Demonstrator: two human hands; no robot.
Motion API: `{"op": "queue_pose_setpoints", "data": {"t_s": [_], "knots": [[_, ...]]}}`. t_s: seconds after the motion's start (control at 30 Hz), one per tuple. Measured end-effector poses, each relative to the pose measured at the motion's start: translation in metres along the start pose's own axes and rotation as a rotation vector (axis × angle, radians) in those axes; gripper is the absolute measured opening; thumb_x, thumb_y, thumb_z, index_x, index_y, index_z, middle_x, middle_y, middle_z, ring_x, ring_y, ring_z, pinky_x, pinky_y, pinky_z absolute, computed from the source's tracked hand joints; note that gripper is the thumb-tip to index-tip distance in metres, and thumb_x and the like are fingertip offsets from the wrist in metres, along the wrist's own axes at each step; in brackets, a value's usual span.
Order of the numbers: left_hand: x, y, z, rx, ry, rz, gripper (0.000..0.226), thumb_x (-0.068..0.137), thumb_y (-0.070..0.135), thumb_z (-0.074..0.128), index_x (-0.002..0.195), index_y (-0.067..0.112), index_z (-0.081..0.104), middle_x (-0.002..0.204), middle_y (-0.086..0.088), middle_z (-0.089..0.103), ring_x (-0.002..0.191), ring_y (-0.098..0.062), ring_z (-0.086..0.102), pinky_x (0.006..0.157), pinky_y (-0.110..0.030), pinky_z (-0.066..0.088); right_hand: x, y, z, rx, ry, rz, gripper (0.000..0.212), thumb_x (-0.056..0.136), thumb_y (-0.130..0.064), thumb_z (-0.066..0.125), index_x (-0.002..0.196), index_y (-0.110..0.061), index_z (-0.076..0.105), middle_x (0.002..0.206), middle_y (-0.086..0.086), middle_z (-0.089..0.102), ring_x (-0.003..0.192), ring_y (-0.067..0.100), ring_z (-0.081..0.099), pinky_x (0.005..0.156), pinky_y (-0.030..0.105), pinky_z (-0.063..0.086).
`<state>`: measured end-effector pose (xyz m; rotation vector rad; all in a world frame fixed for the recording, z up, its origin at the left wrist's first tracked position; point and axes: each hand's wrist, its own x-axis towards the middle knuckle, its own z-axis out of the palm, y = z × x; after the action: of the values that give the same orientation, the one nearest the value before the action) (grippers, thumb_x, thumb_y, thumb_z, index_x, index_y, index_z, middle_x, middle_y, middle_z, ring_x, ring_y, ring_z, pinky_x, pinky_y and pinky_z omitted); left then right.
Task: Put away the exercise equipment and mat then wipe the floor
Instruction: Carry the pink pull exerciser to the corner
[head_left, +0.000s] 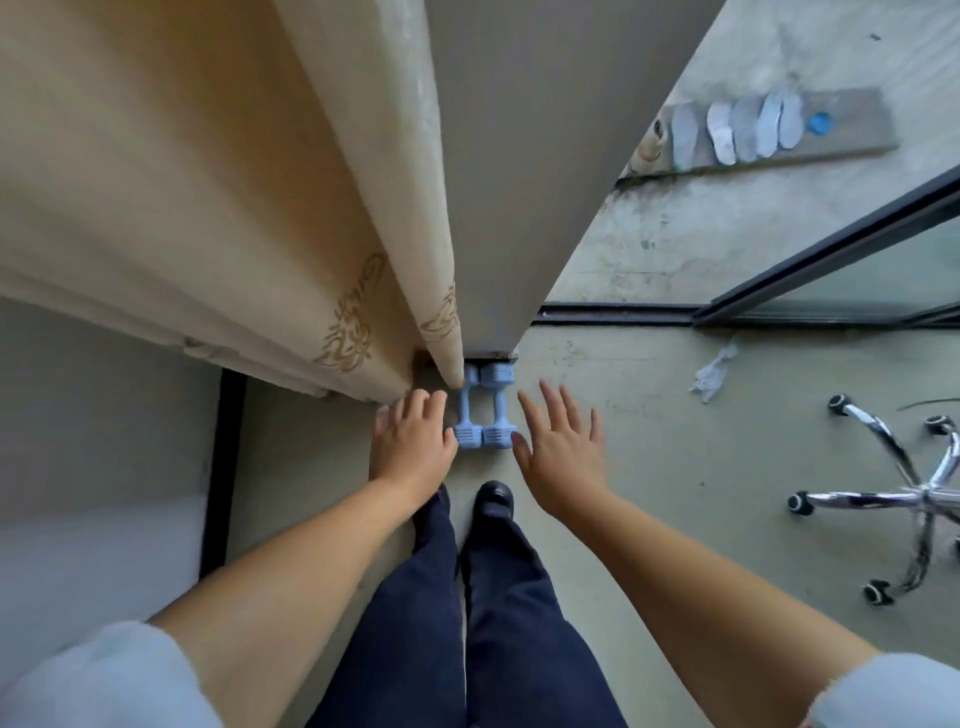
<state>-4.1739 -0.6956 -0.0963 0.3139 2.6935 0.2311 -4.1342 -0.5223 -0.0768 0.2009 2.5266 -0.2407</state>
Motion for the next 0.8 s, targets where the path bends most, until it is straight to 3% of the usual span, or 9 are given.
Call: {"op": "queue_pose_setpoints", "data": {"t_s": [0.3, 0.6, 0.8], "knots": [[-0.057, -0.031, -0.035, -0.014, 0.004, -0.113, 0.054, 0.094, 0.040, 0.043, 0.143, 0.019, 0.030, 0.141, -0.004, 0.038, 0.132, -0.025, 0.034, 0.115, -0.048, 0.017, -0.018, -0.056, -0.023, -0.092, 0.033, -0.171, 0.056, 0.101, -0.047, 0.017, 0.151, -0.032, -0.002, 0.160, -0.002, -0.008, 0.146, 0.019, -0.012, 0.117, 0.050, -0.003], [-0.136, -0.060, -0.020, -0.123, 0.047, -0.715, 0.060, 0.096, 0.045, 0.034, 0.149, 0.021, 0.018, 0.147, -0.005, 0.034, 0.134, -0.023, 0.032, 0.113, -0.046, 0.021, -0.010, -0.094, -0.038, -0.297, -0.020, -0.644, 0.057, 0.100, -0.044, 0.024, 0.152, -0.030, 0.006, 0.160, -0.003, -0.001, 0.147, 0.017, -0.006, 0.117, 0.050, -0.004], [-0.183, 0.011, 0.010, -0.291, 0.118, -1.074, 0.058, 0.098, 0.042, 0.033, 0.149, 0.018, 0.017, 0.149, -0.007, 0.029, 0.139, -0.024, 0.025, 0.116, -0.051, 0.014, -0.007, -0.078, -0.046, -0.531, 0.003, -0.998, 0.059, 0.096, -0.049, 0.014, 0.151, -0.029, 0.010, 0.160, -0.002, 0.004, 0.147, 0.018, 0.002, 0.117, 0.050, 0.001]]}}
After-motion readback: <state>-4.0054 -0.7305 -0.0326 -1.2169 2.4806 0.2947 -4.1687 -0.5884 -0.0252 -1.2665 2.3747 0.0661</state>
